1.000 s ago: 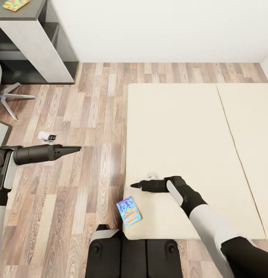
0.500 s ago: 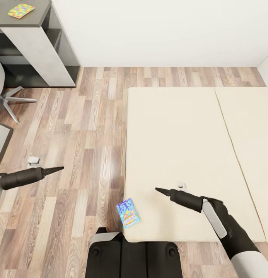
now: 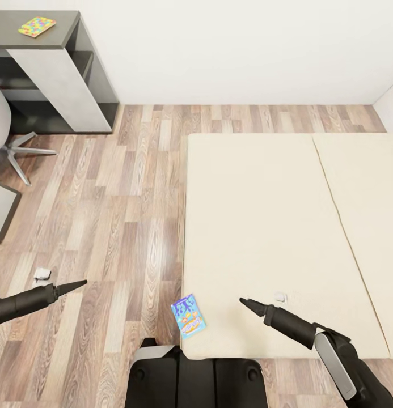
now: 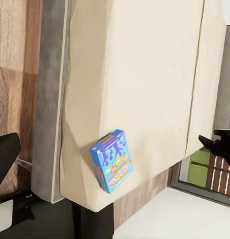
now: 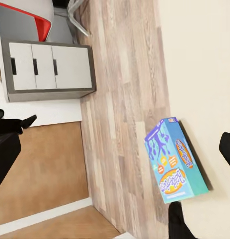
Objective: Put all the toys in the child's room - the three board games (two on the bed and one on the table), the two jigsaw puzzles on the table, and the tennis ball on the table - inside the toy box on the table in the child's room.
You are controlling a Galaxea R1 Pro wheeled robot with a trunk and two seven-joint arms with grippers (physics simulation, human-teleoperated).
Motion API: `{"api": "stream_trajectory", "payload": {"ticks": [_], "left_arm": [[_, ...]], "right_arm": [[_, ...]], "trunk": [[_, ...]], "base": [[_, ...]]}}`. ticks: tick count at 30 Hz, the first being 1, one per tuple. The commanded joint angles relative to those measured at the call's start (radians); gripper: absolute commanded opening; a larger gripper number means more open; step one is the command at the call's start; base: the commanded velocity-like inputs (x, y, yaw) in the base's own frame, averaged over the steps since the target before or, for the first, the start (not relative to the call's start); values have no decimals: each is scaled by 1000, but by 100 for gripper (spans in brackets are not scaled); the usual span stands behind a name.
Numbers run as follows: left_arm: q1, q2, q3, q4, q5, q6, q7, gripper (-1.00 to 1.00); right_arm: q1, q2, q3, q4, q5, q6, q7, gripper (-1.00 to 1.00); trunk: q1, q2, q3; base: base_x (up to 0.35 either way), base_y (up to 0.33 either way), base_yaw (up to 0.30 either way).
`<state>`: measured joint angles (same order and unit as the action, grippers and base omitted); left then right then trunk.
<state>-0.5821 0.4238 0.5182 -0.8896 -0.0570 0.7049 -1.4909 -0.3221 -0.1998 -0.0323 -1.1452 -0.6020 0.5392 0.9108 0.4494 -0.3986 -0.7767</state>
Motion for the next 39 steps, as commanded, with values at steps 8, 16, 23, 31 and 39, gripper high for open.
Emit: {"api": "stream_trajectory", "payload": {"ticks": [8,16,23,31,39], "left_arm": [[30,0,5,15,-4,9,-6,100],[32,-5,14,17,-4,19,-6,100],[33,-18,9,26,-10,8,18,100],[33,-21,7,27,-13,8,25,100],[33,-23,6,28,-16,10,29,100]], "right_arm": [[3,0,-3,-2,-5,-2,7,100],[4,0,-10,0,-7,-6,1,100],[4,2,-15,1,-8,-3,-5,100],[3,1,-18,2,-9,3,-7,100],[3,5,-17,0,-7,-4,-20,100]], "trunk": [[1,-1,12],[1,-1,21],[1,-1,22],[1,-1,22],[1,-1,27]], "base": [[0,0,0],[0,0,0],[0,0,0],[0,0,0],[0,0,0]]}}
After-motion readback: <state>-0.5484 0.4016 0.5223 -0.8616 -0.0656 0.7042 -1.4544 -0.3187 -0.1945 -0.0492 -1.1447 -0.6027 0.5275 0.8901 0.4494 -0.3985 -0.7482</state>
